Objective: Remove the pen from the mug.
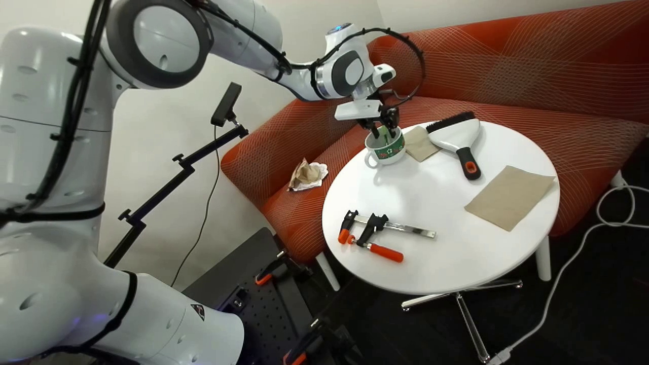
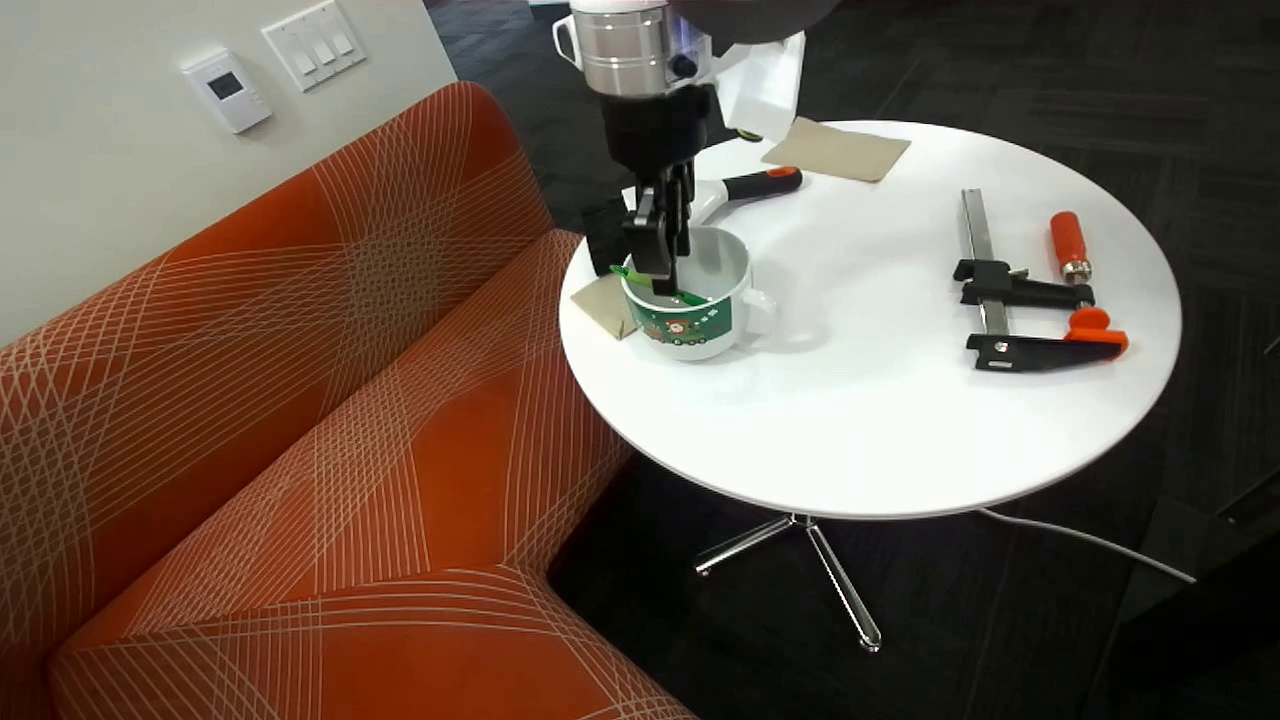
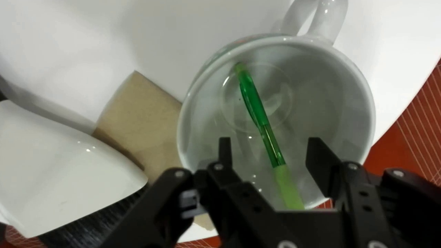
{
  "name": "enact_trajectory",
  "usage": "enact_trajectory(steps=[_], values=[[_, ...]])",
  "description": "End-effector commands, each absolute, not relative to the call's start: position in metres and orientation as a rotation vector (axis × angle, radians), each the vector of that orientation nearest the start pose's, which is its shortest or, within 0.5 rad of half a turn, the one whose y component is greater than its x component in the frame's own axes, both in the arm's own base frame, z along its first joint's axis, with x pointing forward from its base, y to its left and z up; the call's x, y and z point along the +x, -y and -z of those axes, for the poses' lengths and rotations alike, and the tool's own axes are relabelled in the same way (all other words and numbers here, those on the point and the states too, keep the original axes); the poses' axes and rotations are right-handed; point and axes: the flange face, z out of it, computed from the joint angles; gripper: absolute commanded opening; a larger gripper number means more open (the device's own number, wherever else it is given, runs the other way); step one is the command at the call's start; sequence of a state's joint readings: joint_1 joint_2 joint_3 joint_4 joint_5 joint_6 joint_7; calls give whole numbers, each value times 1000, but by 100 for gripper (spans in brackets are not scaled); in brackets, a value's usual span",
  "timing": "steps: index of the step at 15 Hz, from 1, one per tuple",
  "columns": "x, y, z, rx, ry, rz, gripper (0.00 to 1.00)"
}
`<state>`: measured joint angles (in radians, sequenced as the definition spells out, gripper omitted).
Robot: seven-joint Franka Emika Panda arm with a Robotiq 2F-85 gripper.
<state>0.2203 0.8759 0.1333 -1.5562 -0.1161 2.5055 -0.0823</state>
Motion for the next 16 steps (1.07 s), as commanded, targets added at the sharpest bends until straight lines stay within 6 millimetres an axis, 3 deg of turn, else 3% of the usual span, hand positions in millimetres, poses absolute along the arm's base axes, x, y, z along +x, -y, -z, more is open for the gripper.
enact_trajectory(steps=[1, 8, 9, 13, 16], values=[[675, -237, -133, -2997, 784, 107, 60], [673, -241, -121, -2987, 816, 94, 4], [670, -242, -122, -2994, 816, 92, 0], [658, -244, -149, -3024, 805, 135, 3], [647, -248, -189, -3045, 820, 213, 3]])
